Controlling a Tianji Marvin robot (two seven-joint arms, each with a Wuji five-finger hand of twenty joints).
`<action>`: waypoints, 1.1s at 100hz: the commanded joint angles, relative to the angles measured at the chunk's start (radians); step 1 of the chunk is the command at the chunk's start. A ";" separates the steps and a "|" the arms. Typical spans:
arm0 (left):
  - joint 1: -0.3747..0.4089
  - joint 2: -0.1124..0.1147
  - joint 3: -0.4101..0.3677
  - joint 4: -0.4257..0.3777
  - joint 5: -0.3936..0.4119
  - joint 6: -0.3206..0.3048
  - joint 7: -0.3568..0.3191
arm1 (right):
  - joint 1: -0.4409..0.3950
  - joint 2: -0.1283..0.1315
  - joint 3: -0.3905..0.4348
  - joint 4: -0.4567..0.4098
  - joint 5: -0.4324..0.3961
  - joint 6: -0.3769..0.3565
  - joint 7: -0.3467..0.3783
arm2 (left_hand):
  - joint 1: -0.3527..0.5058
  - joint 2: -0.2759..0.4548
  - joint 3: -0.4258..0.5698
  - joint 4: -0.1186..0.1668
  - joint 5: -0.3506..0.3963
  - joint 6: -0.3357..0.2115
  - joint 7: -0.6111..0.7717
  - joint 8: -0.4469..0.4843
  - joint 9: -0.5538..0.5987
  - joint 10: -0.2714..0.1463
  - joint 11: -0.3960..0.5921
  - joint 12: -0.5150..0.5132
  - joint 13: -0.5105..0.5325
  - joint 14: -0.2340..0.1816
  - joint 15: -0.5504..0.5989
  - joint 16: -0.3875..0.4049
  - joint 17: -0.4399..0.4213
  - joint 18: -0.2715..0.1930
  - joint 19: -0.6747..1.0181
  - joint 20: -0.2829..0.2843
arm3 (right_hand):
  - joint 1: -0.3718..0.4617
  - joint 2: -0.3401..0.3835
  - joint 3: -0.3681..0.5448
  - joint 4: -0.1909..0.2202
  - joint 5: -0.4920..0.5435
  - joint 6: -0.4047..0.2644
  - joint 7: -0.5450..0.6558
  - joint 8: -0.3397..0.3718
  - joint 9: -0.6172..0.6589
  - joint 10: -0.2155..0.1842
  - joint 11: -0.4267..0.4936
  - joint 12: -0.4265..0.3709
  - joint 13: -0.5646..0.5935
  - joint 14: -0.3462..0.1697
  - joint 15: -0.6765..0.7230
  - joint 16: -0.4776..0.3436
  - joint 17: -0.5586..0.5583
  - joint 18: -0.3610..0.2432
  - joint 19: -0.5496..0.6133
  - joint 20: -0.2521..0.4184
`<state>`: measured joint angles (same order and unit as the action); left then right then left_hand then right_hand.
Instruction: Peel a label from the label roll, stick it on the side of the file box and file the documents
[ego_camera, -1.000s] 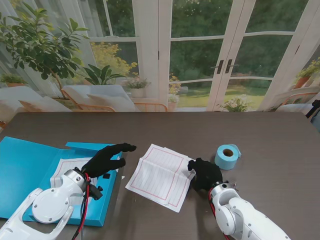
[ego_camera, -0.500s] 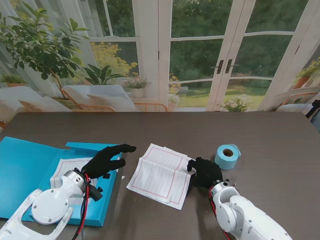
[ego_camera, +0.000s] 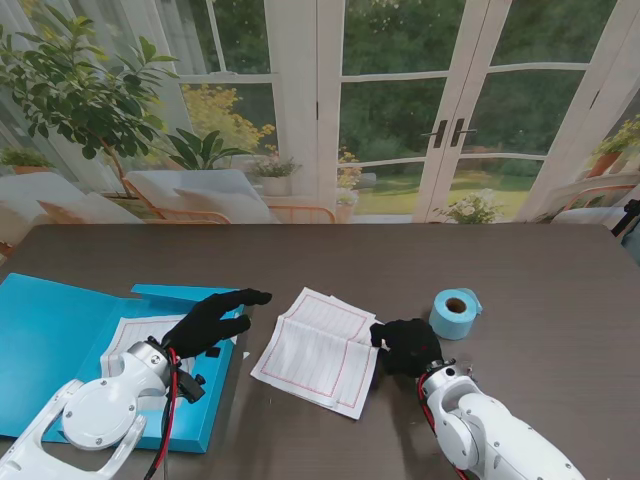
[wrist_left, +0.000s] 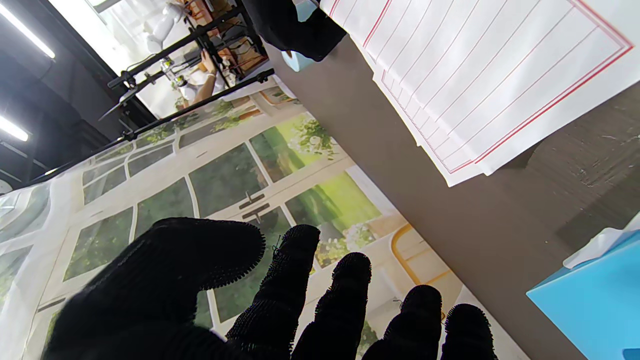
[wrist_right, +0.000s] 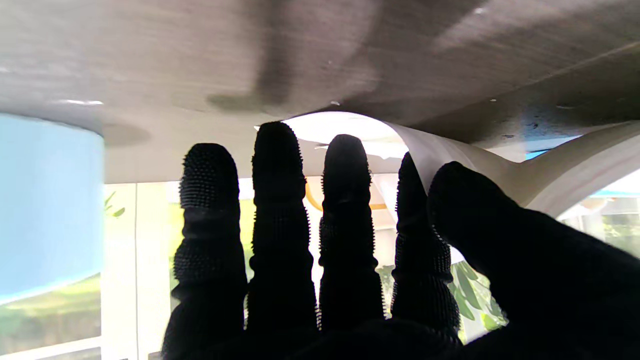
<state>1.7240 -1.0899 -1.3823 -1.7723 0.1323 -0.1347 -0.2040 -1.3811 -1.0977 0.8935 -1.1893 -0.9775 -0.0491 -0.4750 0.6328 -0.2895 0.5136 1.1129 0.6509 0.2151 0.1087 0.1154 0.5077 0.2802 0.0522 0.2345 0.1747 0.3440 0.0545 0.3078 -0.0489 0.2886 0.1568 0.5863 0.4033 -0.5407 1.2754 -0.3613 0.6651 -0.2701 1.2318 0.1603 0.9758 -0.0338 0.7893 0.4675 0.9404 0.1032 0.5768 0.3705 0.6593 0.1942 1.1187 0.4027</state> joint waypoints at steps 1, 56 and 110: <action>0.004 -0.004 0.000 -0.010 -0.006 0.007 -0.019 | 0.000 0.001 -0.003 -0.008 -0.013 -0.016 0.012 | -0.042 0.037 -0.026 -0.038 -0.002 -0.003 -0.015 0.005 -0.006 -0.004 -0.007 -0.001 -0.008 -0.005 -0.011 -0.010 -0.025 -0.046 -0.026 -0.013 | 0.025 -0.026 0.047 -0.024 0.038 -0.014 0.046 0.018 0.034 -0.019 -0.012 -0.009 0.053 -0.015 0.016 0.013 -0.232 -0.028 0.043 -0.017; 0.004 -0.005 0.000 -0.016 -0.015 0.027 -0.020 | 0.027 0.036 0.044 -0.022 -0.143 -0.178 -0.083 | -0.046 0.058 -0.032 -0.051 -0.005 0.004 -0.017 0.005 -0.009 -0.001 -0.007 -0.002 -0.010 -0.007 -0.011 -0.010 -0.027 -0.048 -0.028 -0.017 | 0.025 -0.067 0.105 -0.043 0.069 -0.001 0.113 0.038 0.132 0.002 0.013 0.056 0.191 -0.007 0.076 0.065 -0.116 -0.057 0.098 -0.032; 0.003 -0.008 0.000 -0.022 -0.021 0.054 -0.018 | 0.036 0.053 0.089 -0.054 -0.209 -0.296 -0.138 | -0.047 0.077 -0.035 -0.062 -0.008 0.015 -0.019 0.004 -0.013 0.006 -0.008 -0.002 -0.012 -0.006 -0.011 -0.010 -0.028 -0.048 -0.027 -0.017 | 0.021 -0.132 0.189 -0.074 0.121 0.067 0.169 0.041 0.266 0.027 0.058 0.165 0.368 0.008 0.215 0.170 0.073 -0.066 0.154 -0.057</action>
<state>1.7225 -1.0914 -1.3816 -1.7843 0.1159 -0.0865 -0.2067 -1.3431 -1.0509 0.9725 -1.2187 -1.1801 -0.3377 -0.6235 0.6218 -0.2555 0.4915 1.0908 0.6509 0.2279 0.1053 0.1154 0.5078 0.2900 0.0521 0.2345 0.1747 0.3440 0.0545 0.3076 -0.0571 0.2841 0.1567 0.5756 0.4074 -0.6313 1.3700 -0.4030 0.7616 -0.1956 1.3284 0.1796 1.2079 -0.0228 0.8226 0.6062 1.2716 0.0983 0.7633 0.5204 0.6629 0.1503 1.2318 0.3679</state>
